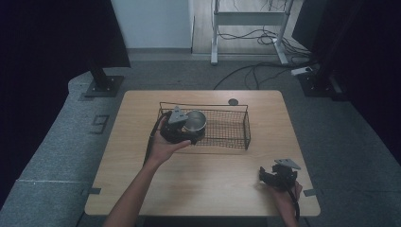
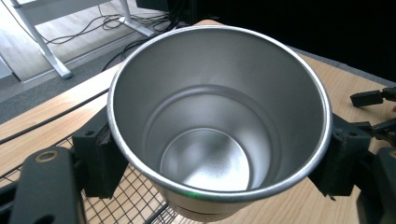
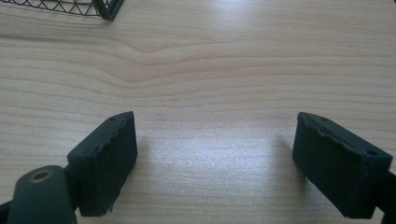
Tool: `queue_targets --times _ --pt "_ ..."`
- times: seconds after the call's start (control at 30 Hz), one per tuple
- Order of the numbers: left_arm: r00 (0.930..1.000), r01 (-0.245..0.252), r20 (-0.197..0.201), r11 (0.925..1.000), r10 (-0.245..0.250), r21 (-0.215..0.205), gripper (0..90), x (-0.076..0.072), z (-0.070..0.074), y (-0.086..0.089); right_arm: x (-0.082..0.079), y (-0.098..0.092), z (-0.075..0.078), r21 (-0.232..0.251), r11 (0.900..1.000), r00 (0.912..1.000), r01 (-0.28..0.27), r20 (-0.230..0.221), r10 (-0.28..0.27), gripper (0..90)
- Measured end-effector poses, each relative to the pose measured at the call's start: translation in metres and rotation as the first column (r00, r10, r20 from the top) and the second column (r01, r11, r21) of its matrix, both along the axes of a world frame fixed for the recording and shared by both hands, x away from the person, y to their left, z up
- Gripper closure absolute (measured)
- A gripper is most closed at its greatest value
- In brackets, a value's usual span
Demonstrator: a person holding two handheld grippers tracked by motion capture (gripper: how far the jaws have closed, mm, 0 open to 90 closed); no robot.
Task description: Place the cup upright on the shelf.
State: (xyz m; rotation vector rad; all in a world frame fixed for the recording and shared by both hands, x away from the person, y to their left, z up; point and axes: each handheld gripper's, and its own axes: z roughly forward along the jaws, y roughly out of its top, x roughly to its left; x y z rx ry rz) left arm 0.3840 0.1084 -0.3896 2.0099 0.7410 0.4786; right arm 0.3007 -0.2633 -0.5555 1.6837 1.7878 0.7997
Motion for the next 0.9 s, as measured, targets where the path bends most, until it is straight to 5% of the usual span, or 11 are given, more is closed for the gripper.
queue_targets --times 0.9 --pt "0.9993 -0.030 -0.022 0.9994 0.031 0.014 19.1 0.024 -0.007 -0.002 0.000 0.000 0.000 0.000 1.000 1.0000 0.000 0.002 0.000 13.8"
